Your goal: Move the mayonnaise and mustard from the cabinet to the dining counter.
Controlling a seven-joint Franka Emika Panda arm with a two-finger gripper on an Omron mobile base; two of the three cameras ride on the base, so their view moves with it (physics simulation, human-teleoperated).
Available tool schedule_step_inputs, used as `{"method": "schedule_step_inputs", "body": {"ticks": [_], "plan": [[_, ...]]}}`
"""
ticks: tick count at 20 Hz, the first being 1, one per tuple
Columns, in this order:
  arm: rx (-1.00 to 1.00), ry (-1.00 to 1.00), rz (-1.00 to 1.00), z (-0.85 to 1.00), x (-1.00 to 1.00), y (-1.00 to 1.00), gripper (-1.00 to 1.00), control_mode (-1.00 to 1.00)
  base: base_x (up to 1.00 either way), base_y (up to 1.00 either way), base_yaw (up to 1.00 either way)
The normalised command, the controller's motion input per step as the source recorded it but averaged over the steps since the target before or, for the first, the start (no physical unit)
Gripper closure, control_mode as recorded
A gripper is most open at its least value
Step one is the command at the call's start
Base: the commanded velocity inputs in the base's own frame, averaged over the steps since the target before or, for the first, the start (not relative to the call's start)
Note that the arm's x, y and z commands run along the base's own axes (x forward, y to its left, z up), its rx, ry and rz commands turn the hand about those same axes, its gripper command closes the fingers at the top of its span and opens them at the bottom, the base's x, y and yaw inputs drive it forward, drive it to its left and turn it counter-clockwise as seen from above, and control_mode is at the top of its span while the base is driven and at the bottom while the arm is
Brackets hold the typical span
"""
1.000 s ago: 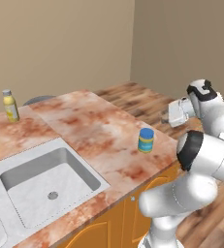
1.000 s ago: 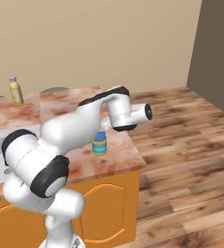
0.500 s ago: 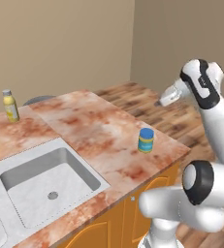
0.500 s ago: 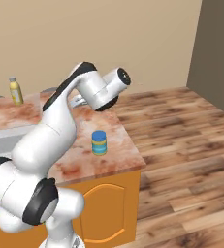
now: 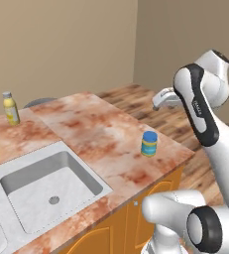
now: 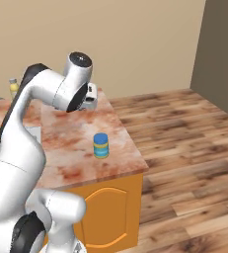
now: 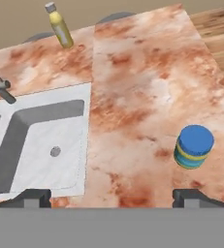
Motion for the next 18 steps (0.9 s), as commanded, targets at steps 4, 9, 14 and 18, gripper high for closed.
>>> {"method": "schedule_step_inputs", "body": {"ticks": [4,9,14,18], "plan": [[0.00,0.07,-0.45,0.00,-0.66,0.00,-1.00,-1.00,0.00,0.00,0.00],[0.00,0.00,-0.28,0.00,-0.39,0.02,-1.00,-1.00,0.00,0.00,0.00],[0.00,-0.11,-0.26,0.00,-0.31,0.22,-1.00,-1.00,0.00,0.00,0.00],[0.00,-0.16,-0.22,0.00,-0.24,0.19,-1.00,-1.00,0.00,0.00,0.00]]}}
